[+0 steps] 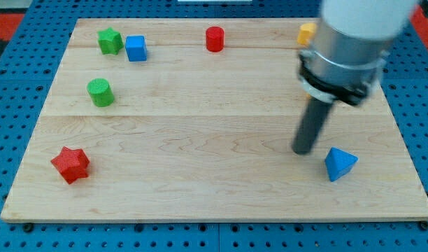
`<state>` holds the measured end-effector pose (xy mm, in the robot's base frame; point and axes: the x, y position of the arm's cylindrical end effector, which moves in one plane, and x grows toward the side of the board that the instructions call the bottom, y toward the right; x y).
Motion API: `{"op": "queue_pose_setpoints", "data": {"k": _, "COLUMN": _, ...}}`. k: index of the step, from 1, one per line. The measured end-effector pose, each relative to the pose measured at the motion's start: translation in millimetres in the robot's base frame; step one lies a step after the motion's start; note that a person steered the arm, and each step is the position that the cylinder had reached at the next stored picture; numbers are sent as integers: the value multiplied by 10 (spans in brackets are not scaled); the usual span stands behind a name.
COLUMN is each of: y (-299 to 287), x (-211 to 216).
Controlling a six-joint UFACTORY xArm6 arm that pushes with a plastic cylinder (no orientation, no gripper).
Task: Slide the blue cube towards the green star
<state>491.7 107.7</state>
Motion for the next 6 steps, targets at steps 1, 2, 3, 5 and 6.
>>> {"op": "queue_pose_setpoints", "data": {"k": 1, "y": -732, "x": -894}}
{"op": "queue_pose_setpoints", "data": {"k": 2, "y": -1252, "x": -1604}}
{"op": "queue_pose_setpoints", "data": {"k": 3, "y": -1439, "x": -2211}}
{"op": "queue_pose_setpoints", "data": {"k": 5, "y": -2537, "x": -2682}}
{"op": "queue_pose_setpoints", "data": {"k": 6, "y": -2702, "x": -2501}}
